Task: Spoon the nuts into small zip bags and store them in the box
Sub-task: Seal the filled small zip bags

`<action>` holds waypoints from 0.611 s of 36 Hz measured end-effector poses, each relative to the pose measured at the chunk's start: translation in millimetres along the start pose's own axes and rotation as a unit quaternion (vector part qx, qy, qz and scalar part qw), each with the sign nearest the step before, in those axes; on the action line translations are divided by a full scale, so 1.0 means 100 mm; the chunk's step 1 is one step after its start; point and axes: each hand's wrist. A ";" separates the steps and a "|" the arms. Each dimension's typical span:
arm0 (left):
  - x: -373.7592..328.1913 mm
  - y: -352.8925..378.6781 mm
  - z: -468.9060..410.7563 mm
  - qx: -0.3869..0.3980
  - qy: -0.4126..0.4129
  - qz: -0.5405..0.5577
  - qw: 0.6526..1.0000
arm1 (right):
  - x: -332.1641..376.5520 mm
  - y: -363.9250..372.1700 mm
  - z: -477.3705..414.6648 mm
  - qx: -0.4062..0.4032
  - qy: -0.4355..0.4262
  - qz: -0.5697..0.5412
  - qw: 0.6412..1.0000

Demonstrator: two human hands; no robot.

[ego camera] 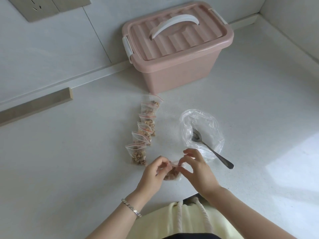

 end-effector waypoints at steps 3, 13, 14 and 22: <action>-0.10 0.01 0.03 0.013 -0.007 0.040 0.999 | 0.07 -0.16 -0.01 0.008 0.013 -0.057 0.998; -0.60 -0.03 -0.05 0.095 0.017 0.098 0.990 | 0.45 -0.69 0.05 -0.070 0.075 -0.231 0.968; -0.63 -0.03 -0.05 0.104 0.019 0.102 0.989 | 0.49 -0.72 0.05 -0.074 0.078 -0.245 0.964; -0.96 0.12 -0.01 0.058 -0.044 0.113 0.991 | 0.64 -0.84 0.06 -0.148 0.026 -0.182 0.972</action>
Point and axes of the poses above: each hand's wrist, its own z-axis away from the middle knuckle, its own y-axis out of the palm, x = y × z
